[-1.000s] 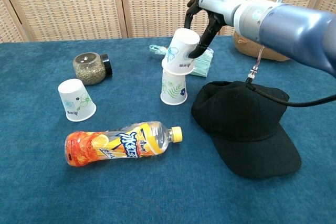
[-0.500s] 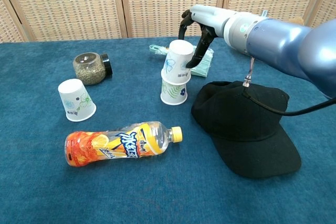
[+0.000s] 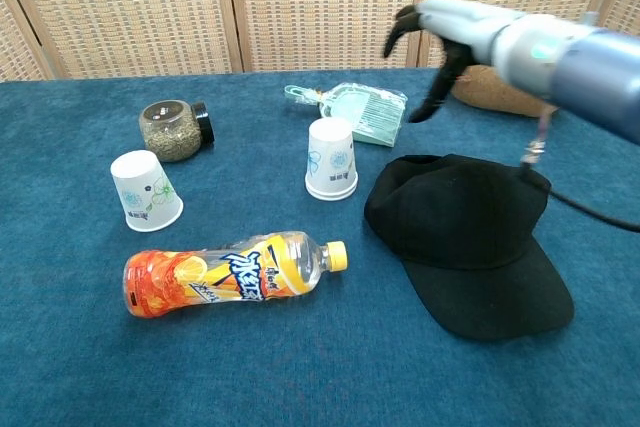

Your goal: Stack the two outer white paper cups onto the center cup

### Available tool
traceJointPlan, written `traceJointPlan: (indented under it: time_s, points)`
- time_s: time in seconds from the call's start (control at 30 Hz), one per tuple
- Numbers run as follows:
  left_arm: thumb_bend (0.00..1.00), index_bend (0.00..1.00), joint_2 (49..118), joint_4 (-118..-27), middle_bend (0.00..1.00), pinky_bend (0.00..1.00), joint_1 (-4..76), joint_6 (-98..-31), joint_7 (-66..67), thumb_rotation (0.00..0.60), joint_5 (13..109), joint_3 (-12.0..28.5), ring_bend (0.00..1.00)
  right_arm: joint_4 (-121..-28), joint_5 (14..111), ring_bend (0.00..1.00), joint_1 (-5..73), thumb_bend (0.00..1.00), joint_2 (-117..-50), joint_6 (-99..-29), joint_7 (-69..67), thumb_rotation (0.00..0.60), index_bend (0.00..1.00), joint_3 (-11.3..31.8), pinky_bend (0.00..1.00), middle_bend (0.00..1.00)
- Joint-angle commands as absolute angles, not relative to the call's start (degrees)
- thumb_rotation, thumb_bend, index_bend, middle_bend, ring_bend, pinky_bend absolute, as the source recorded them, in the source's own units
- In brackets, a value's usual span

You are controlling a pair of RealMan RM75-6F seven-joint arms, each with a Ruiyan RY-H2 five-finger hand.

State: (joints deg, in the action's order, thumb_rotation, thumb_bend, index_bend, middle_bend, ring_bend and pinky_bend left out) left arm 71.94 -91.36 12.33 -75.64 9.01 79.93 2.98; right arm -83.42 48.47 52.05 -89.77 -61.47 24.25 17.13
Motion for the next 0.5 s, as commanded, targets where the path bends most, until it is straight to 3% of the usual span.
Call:
traceJointPlan:
  time_s: [0.03,0.27,0.5]
  points:
    - [0.03,0.00,72.11,-91.18,0.00,0.00,12.46,-75.27,9.22,0.600,79.43,3.10,0.00,-86.62,53.42,0.00,47.28,0.15,-85.82,-65.85,21.67,0.600,0.26,14.07,0.02,0.00]
    - [0.03,0.00,71.90,-91.44,0.00,0.00,12.76,-74.55,9.11,0.600,79.87,2.58,0.00,-89.46,62.41,0.00,38.99,0.15,-80.01,-72.09,14.18,0.600,0.21,9.56,0.00,0.00]
    - [0.03,0.00,72.22,-92.03,0.00,0.00,12.69,-75.08,9.73,0.600,80.95,2.04,0.00,-86.36,69.11,0.00,30.82,0.15,-77.85,-78.44,6.22,0.600,0.21,5.44,0.00,0.00]
